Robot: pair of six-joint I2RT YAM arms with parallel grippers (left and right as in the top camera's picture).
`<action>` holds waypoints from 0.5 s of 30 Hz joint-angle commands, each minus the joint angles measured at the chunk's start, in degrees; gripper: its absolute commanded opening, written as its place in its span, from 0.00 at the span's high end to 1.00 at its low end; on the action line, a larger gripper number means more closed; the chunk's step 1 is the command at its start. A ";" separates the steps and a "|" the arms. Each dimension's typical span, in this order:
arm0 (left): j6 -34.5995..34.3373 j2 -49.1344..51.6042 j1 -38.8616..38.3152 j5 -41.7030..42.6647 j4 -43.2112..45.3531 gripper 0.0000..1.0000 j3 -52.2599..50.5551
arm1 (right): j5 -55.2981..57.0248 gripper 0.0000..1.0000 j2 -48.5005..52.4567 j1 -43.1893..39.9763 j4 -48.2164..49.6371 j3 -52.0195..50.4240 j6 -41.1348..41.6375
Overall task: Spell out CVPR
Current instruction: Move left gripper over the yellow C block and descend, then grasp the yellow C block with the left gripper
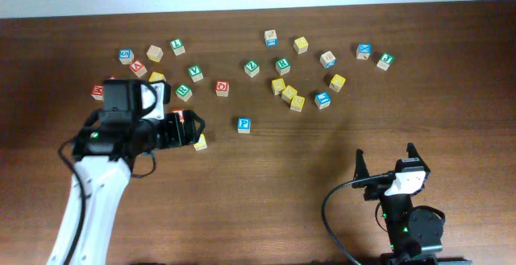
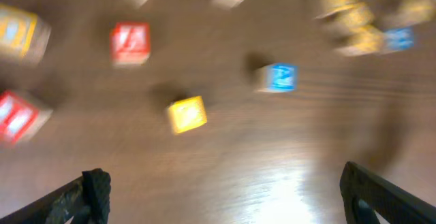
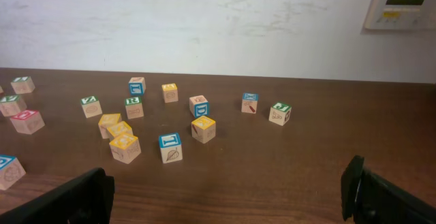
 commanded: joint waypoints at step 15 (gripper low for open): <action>-20.63 27.32 -12.39 -19.76 7.21 0.11 -0.31 | 0.46 0.02 -0.37 -0.37 -0.39 -0.31 0.44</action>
